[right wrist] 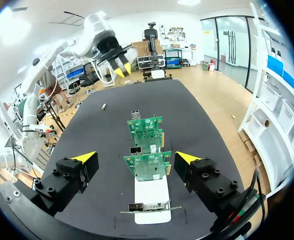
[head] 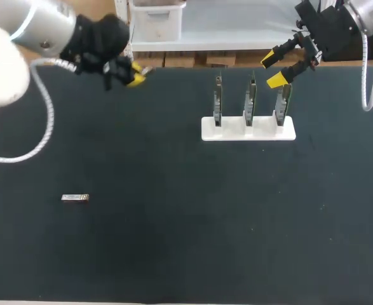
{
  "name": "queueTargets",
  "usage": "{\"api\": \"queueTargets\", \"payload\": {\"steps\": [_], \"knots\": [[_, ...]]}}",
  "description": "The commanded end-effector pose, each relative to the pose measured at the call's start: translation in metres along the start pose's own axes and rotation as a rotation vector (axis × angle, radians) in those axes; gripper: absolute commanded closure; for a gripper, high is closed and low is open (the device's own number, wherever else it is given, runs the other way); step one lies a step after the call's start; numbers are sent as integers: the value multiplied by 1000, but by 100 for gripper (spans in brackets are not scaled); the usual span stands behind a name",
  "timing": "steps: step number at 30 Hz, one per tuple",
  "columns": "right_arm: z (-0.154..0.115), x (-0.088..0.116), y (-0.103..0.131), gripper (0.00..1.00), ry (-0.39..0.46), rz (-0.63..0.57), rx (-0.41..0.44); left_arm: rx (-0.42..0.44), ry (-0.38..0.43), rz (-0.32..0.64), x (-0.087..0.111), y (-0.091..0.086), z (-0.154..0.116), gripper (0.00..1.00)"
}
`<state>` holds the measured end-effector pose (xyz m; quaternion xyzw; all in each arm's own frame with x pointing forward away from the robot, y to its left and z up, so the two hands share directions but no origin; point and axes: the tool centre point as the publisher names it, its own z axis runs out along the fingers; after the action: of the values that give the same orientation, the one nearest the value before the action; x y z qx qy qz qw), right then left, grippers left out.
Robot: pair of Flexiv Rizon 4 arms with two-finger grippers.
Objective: Pick up the optical module with the left hand, and insert it into the network port with the right hand.
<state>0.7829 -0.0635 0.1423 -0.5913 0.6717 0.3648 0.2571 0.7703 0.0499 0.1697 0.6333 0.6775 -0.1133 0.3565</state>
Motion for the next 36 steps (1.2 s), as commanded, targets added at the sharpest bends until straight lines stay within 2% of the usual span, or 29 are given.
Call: {"api": "queueTargets", "payload": {"steps": [1, 8, 10, 15, 17, 20, 24, 28, 36], "knots": [[0, 0, 1, 0, 0, 0, 3, -16, -174, 37, -30, 13, 12, 100], [0, 0, 1, 0, 0, 0, 3, -37, -322, 52, -80, 23, 26, 100], [0, 0, 1, 0, 0, 0, 3, -21, -393, 46, -94, 24, 30, 100], [0, 0, 1, 0, 0, 0, 3, 13, -469, 48, -123, 24, 50, 100], [0, 0, 1, 0, 0, 0, 3, 44, -529, 32, -133, 24, 58, 100], [0, 0, 1, 0, 0, 0, 3, 57, -557, 21, -146, 24, 69, 100], [0, 0, 1, 0, 0, 0, 3, 108, -621, 26, -164, 20, 82, 100], [0, 0, 1, 0, 0, 0, 3, 163, -649, 52, -177, 16, 97, 100], [0, 0, 1, 0, 0, 0, 3, 233, -710, 20, -185, 9, 123, 100]]}}
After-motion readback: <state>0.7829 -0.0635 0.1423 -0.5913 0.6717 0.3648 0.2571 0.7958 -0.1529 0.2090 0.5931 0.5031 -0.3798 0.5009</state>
